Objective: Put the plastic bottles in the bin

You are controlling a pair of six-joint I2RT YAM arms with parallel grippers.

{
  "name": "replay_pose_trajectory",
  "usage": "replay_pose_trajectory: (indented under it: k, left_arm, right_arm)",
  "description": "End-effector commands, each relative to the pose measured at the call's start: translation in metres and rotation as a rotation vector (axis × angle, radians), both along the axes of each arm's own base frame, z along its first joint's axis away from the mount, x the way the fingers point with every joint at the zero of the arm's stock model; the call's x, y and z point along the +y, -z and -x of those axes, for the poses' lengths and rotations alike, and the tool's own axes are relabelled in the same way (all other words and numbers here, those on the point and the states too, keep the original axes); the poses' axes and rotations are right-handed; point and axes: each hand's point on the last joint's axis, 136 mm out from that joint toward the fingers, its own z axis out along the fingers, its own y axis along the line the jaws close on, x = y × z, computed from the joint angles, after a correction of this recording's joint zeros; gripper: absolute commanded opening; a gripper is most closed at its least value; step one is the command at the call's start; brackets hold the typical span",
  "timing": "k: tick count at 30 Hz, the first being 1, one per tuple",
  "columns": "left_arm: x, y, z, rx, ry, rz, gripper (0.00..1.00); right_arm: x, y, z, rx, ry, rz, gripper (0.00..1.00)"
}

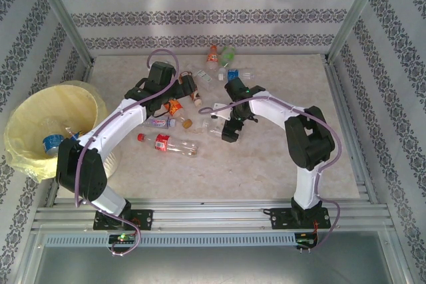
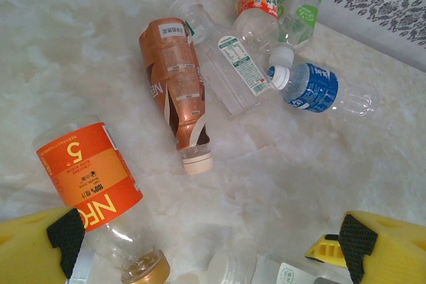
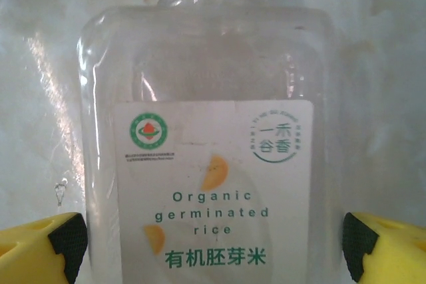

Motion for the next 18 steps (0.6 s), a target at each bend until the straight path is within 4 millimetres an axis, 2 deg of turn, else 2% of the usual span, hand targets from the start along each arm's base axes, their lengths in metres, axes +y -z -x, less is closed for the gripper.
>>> replay_pose_trajectory:
  k: [1, 9, 13, 16, 18]
  left_arm:
    - [0.007, -0.007, 0.005, -0.007, -0.018, 0.002, 1.0]
    - [0.007, -0.002, 0.006, 0.0, -0.019, 0.009, 1.0]
    - [0.005, -0.001, 0.005, -0.002, -0.012, 0.01, 1.0]
    - [0.002, -0.003, 0.004, -0.01, 0.001, 0.017, 1.0]
    - [-0.004, -0.009, 0.002, -0.031, 0.035, 0.036, 1.0]
  right_arm:
    - [-0.016, 0.017, 0.004, 0.029, -0.005, 0.083, 0.98]
    - [-0.023, 0.031, 0.006, 0.053, 0.009, 0.128, 0.94]
    - [-0.022, 0.033, 0.005, 0.056, 0.036, 0.113, 0.77]
    - [-0.017, 0.015, -0.001, 0.022, 0.083, 0.053, 0.71]
    - [-0.011, -0.005, -0.005, 0.01, 0.135, -0.02, 0.68]
